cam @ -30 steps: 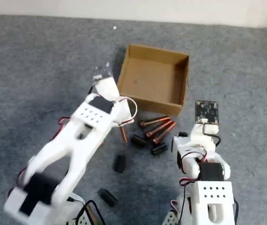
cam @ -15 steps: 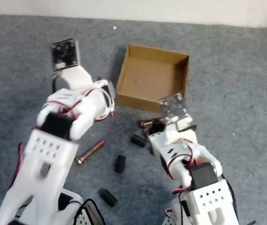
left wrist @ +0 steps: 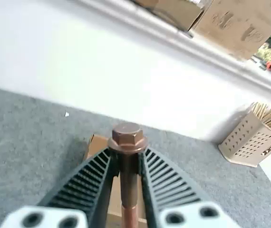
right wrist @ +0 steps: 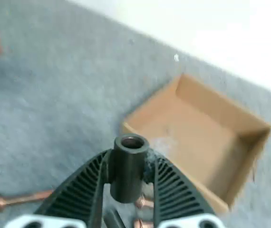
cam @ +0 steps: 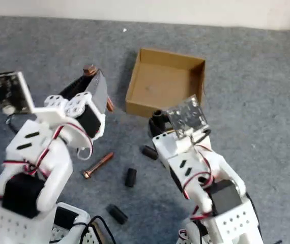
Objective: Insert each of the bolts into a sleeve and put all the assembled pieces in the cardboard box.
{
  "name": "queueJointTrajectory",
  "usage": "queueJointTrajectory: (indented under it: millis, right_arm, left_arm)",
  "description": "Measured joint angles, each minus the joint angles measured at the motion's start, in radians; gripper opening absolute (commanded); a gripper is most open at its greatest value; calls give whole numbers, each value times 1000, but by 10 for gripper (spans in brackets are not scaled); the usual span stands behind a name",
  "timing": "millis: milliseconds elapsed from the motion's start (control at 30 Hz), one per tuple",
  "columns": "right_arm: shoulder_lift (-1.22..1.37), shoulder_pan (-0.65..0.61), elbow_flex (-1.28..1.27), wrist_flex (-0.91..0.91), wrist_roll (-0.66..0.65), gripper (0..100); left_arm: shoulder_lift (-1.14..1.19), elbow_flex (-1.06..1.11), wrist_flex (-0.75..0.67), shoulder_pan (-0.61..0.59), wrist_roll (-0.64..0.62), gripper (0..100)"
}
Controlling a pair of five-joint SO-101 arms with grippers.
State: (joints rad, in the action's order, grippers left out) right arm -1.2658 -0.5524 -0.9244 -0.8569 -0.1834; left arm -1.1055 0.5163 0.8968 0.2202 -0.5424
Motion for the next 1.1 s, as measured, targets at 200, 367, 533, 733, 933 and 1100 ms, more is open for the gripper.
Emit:
queueJointTrajectory:
  millis: [200, 367, 533, 733, 933, 1100]
  right_arm:
    - [-282, -80, -12, -14, -80, 5]
    - [-385, -91, -120, -15, -89, 5]
    - [-491, -92, -222, -15, -89, 5]
    - [-554, -92, -334, -6, -89, 5]
    - [-554, -92, -385, 18, -89, 5]
    - [-554, -92, -385, 18, -89, 5]
  left_arm:
    - [-25, 0, -2, 37, 6, 5]
    - [-25, 0, -2, 175, 20, 5]
    - [-25, 0, -3, 262, 81, 5]
    - [-25, 2, -3, 358, 87, 5]
    - [-29, 80, -58, 428, 94, 5]
    - [-29, 212, -184, 431, 141, 5]
